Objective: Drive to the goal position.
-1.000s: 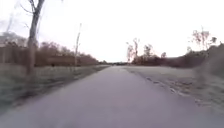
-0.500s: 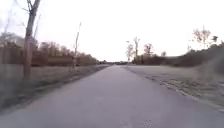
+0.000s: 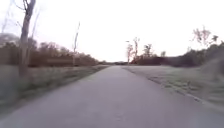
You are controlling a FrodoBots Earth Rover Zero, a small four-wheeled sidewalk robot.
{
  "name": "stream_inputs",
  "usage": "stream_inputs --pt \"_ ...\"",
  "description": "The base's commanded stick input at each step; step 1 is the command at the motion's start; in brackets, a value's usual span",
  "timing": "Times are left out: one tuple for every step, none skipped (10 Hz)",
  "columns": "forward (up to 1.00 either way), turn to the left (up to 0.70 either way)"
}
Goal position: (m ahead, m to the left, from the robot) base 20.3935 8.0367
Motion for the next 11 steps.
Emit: stream_inputs --pt "1.0 0.01" --pt "1.0 0.01" --pt "1.0 0.01" --pt "1.0 0.01" --pt "1.0 0.01" --pt "1.0 0.01" --pt "1.0 0.01" --pt "1.0 0.01" --pt "1.0 0.01" --pt "1.0 0.01" --pt "1.0 0.01"
